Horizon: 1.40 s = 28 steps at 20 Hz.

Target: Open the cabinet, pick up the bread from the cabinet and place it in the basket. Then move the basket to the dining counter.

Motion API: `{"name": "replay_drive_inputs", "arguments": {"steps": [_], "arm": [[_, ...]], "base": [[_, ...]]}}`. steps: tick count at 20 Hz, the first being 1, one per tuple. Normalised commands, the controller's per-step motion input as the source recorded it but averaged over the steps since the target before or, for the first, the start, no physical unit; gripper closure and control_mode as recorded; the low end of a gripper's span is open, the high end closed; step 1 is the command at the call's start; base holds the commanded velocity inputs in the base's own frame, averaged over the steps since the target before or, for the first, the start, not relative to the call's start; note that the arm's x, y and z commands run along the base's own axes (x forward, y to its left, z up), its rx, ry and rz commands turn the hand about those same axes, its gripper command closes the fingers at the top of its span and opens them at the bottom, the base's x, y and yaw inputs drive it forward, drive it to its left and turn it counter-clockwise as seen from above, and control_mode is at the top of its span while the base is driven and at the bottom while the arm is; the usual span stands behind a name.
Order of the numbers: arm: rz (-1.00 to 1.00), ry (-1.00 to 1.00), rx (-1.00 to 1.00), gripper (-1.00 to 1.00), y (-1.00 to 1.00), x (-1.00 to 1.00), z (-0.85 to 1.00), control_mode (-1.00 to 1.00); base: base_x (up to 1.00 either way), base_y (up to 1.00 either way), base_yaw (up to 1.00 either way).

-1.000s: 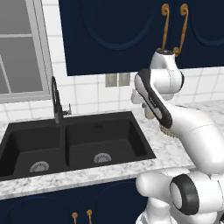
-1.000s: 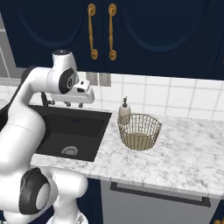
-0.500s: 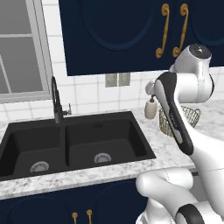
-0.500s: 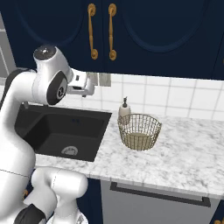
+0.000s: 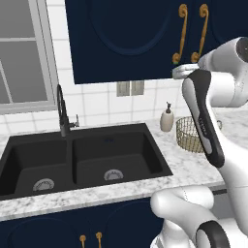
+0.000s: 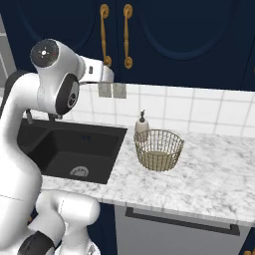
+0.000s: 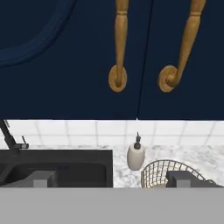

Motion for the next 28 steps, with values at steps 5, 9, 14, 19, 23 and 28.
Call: {"name": "replay_drive_inputs", "arguments": {"steps": [5,9,14,19,23,28], "arm": [[0.0,-0.21,0.0,-1.0,-0.04,0.35,0.66,-1.0],[0.0,-0.01,0.0,-1.0,-0.12,0.28,0.61,-1.0],[0.0,0.01,0.0,-1.0,-0.05,0.3,0.24,-1.0],[0.0,0.0,0.0,-1.0,0.0,0.47,0.0,-1.0],[0.0,0.0,0.0,-1.0,0.0,0.64,-0.04,-1.0],[0.01,0.0,0.0,-1.0,0.0,0.6,-0.11,-1.0]], "base": [[0.0,0.0,0.0],[0.0,0.0,0.0],[0.0,0.0,0.0],[0.0,0.0,0.0],[0.0,0.0,0.0],[0.0,0.0,0.0]]}}
